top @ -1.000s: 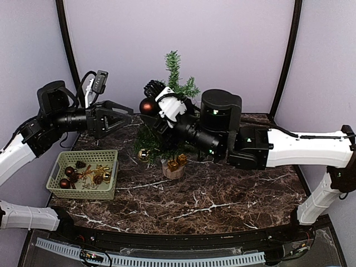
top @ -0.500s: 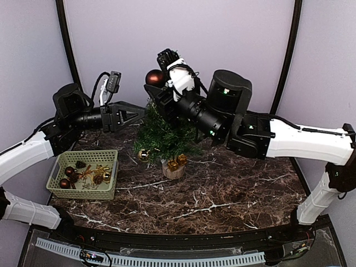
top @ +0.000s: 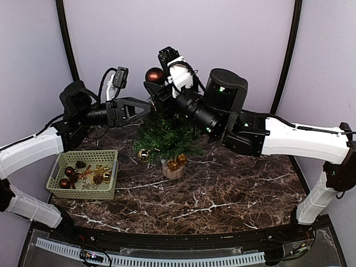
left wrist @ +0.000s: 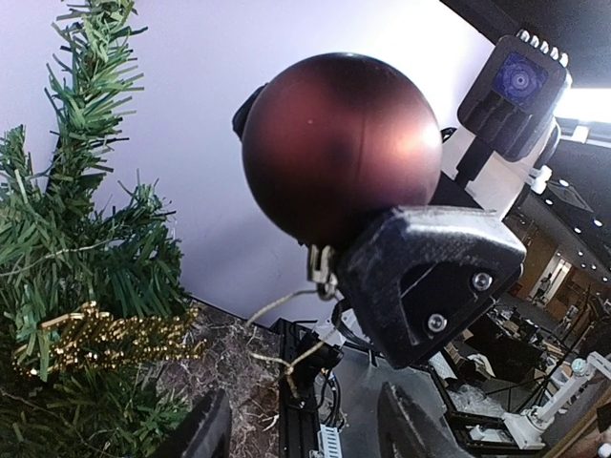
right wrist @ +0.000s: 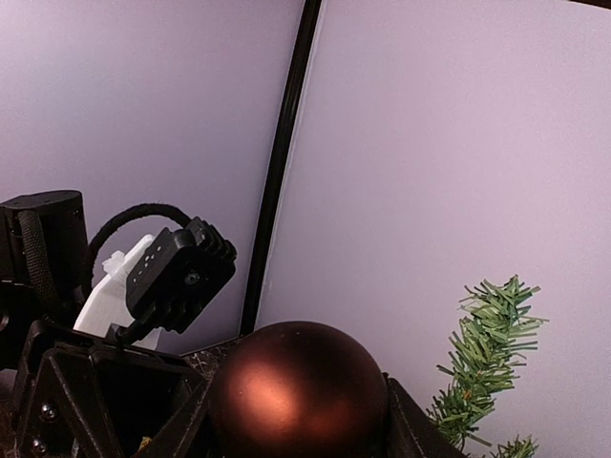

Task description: Decorate the small christmas tree

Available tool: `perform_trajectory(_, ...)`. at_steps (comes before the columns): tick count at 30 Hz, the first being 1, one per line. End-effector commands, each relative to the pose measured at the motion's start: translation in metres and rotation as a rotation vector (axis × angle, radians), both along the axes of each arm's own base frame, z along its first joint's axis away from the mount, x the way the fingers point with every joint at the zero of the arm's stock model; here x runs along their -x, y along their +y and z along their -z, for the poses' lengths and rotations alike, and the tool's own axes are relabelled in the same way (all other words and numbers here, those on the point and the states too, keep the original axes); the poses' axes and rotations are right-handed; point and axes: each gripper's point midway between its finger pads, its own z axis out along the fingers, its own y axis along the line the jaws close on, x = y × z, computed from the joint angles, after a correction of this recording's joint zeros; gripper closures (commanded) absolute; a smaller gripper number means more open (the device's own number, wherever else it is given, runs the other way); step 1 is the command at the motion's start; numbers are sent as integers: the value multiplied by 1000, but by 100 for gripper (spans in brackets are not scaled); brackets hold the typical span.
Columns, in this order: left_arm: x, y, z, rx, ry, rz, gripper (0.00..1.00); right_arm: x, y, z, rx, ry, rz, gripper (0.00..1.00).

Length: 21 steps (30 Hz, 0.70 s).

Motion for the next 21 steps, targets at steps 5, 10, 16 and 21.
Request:
perform_trajectory(5,8,-2,-31,68,-82,42,58,-2,-3,-22,-97,-3,-16,55)
perform_trajectory(10,3,-4,-30,70,-74,26,69,-3,-3,-22,-100,-1,-19,56)
perform_trajectory(16,-6,-2,-27,52,-80,-42,95,-9,-6,-19,-110,9,-1,56)
perform_trajectory(21,-30,2,-23,-13,-103,-199,100,-19,-5,-10,-100,8,44,55)
